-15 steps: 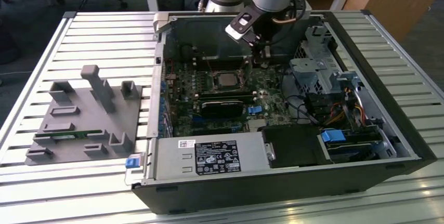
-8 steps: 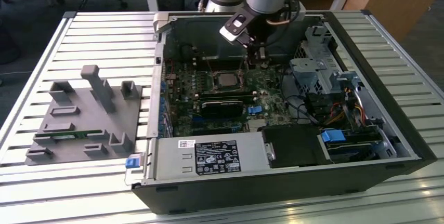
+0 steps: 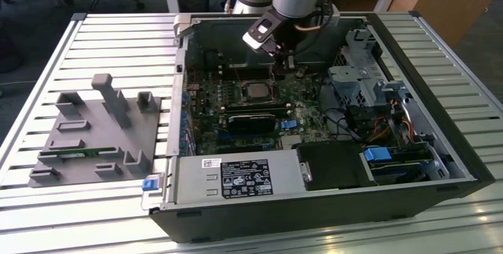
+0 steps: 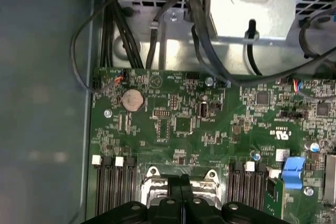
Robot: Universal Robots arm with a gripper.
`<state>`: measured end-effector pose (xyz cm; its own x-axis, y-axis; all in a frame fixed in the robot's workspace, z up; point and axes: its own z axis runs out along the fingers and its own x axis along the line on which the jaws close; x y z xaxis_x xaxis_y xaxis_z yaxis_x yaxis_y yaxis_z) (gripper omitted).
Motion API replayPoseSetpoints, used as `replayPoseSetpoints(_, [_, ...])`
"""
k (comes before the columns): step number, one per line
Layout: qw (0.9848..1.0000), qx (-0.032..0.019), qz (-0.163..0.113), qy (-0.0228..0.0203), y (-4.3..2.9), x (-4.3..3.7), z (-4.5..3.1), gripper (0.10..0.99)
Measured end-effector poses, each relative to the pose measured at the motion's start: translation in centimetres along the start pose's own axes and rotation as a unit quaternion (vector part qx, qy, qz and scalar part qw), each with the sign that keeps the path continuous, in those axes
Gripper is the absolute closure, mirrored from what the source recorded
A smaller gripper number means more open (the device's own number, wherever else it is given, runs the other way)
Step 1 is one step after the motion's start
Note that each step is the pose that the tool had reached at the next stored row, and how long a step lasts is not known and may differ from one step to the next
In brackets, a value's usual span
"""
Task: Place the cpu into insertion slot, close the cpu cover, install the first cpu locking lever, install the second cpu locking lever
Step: 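Close the cpu cover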
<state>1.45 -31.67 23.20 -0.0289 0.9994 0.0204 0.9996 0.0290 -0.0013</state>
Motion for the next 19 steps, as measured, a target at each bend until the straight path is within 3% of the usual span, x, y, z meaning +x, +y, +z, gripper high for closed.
replayPoseSetpoints(10, [1.0000, 0.0000, 0.000, 0.0000, -0.89, 0.03, 0.48, 0.980])
replayPoseSetpoints(19, [1.0000, -0.0001, 0.000, 0.0003, -2.44, 0.07, 0.75, 0.980])
